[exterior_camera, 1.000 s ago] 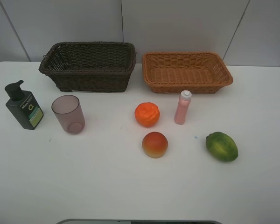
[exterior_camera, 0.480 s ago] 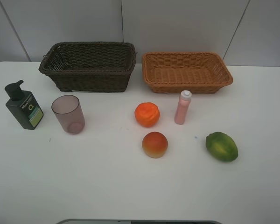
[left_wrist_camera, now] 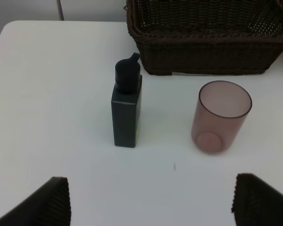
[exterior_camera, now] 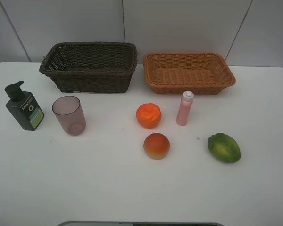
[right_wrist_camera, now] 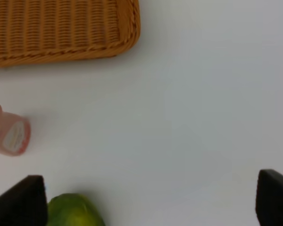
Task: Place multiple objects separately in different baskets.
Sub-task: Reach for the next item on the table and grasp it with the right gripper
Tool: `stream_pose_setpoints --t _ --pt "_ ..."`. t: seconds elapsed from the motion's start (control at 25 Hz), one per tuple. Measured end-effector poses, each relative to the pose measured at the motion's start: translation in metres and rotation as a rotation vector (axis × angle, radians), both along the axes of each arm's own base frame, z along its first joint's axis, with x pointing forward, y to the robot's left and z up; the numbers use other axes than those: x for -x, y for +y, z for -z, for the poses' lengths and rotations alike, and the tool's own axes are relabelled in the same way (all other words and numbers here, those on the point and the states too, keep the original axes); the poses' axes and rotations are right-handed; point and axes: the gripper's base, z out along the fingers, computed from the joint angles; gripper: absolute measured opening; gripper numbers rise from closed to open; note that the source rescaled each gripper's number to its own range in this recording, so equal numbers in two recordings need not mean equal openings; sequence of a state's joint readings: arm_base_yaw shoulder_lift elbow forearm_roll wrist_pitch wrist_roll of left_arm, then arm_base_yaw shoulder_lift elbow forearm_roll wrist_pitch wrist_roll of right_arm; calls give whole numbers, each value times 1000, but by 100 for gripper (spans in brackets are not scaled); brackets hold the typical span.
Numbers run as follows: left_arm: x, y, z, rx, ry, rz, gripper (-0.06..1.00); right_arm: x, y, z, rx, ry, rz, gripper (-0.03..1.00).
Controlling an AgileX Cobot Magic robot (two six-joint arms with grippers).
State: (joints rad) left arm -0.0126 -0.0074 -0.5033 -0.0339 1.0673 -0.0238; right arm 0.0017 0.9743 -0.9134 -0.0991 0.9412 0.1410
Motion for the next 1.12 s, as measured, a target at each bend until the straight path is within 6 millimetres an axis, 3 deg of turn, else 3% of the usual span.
stream_pose_setpoints --t 0.24,0.56,0.8,1.12 --pt "0 0 0 0 0 0 89 -39 1 33 -11 126 -4 88" --pt "0 0 0 0 0 0 89 -67 8 71 -15 287 -42 88" --pt "0 0 0 0 0 0 89 -78 26 99 34 378 -189 88" --pt "0 0 0 0 0 0 89 -66 38 140 44 447 -264 88"
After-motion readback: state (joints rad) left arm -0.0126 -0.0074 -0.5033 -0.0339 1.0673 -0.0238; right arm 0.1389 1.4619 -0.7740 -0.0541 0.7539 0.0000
